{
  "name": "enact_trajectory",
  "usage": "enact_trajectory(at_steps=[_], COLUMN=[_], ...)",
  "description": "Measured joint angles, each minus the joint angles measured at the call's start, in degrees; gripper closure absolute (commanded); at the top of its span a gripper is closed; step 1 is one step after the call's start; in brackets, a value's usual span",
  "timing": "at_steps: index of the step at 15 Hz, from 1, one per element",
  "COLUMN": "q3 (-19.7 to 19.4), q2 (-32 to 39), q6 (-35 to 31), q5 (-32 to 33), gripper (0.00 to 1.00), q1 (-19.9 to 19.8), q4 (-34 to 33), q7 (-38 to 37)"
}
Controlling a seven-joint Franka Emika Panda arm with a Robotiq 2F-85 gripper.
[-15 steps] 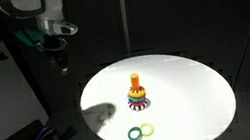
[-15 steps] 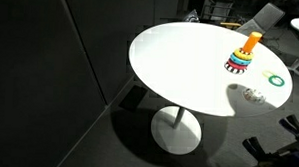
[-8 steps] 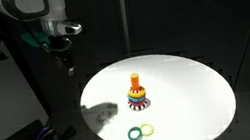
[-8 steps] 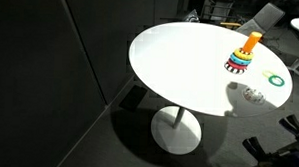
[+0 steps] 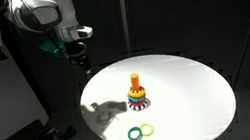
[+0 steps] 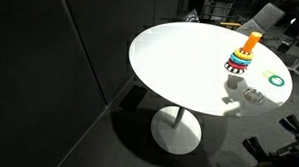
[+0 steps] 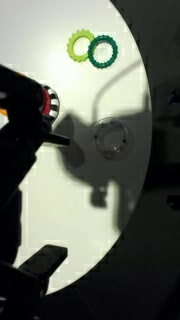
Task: Put the clear circular object on the orange object
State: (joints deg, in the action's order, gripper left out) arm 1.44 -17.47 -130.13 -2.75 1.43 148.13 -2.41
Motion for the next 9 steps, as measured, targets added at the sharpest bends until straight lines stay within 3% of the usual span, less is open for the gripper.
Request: enact_trajectory(at_steps=[4, 9], q3=[0.0, 0.0], q2=[4.3, 8.2], q6=[-6.1, -9.0], q5=[3.1, 5.3], gripper=[0.00, 0.00], q1=[-1.4, -2.2], q4=[0.0, -0.2], q7=[-2.0, -4.3])
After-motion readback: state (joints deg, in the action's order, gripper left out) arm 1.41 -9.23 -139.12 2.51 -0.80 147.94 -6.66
